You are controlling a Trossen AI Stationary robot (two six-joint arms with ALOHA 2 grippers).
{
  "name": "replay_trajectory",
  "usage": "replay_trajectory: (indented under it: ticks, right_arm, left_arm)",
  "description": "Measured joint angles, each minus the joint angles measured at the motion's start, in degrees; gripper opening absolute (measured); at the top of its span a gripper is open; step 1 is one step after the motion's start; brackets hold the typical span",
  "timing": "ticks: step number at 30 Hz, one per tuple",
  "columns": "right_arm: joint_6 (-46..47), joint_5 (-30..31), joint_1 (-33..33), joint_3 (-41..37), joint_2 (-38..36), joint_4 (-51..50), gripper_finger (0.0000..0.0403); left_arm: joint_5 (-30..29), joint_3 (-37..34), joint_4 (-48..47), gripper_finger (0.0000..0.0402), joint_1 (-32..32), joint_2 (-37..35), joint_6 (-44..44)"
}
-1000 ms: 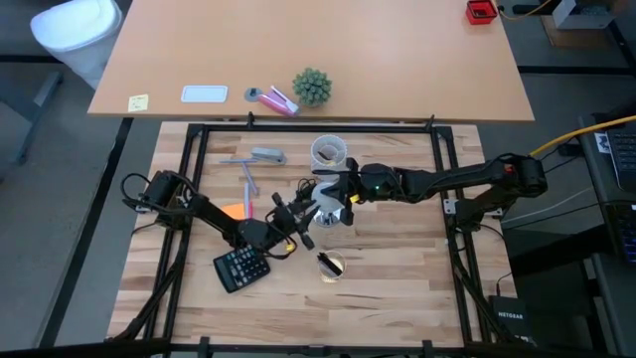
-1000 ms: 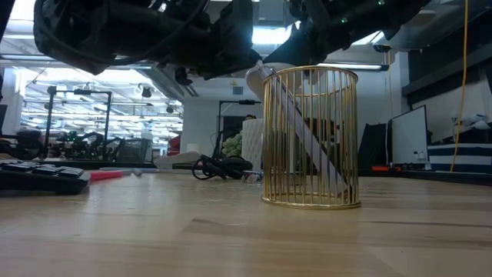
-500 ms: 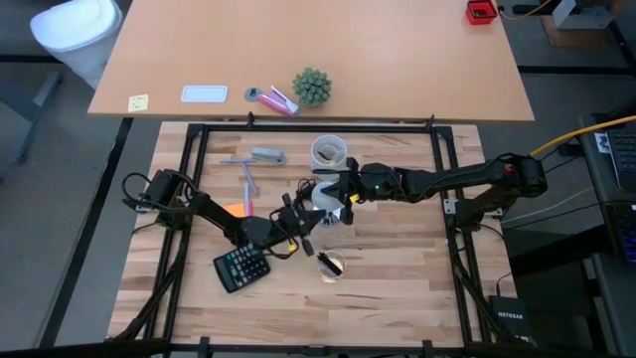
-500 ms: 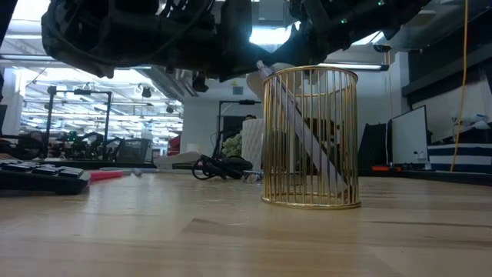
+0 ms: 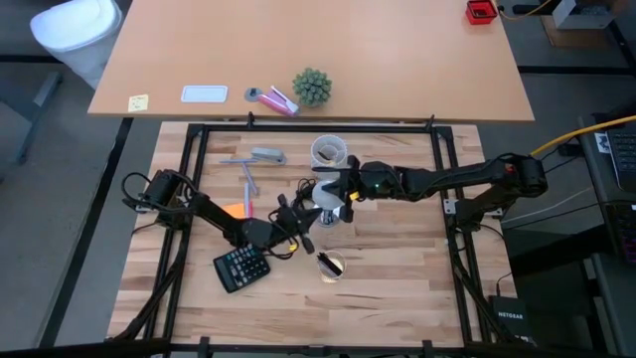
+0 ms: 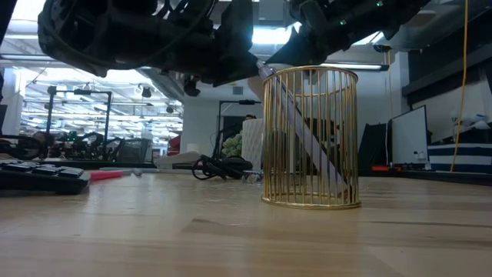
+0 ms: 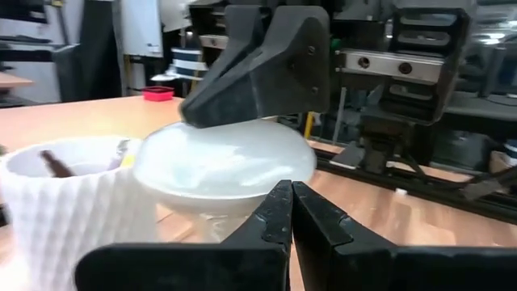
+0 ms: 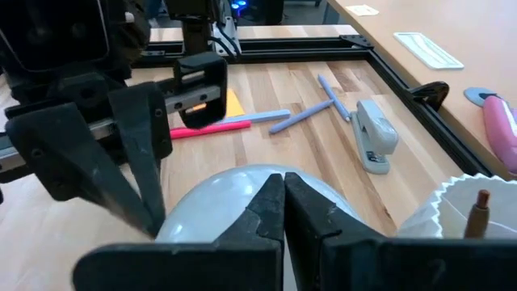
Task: Screw lightbulb
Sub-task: Insert the lightbulb into the lamp
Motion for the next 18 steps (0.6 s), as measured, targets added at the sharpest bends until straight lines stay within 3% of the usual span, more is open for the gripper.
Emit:
replay_trajectory:
  ticks: [12, 18]
  right_arm:
    - [0.0, -1.2, 0.0, 0.0, -0.1, -0.9, 0.0005]
    - [0.0, -1.4, 0.1, 0.0, 0.0, -0.9, 0.0005]
  left_arm:
    - [-16.3, 0.0, -0.3, 0.0002, -0.6, 0.0, 0.1]
    - [-17.6, 0.0, 0.3, 0.0001, -1.2, 0.0, 0.5]
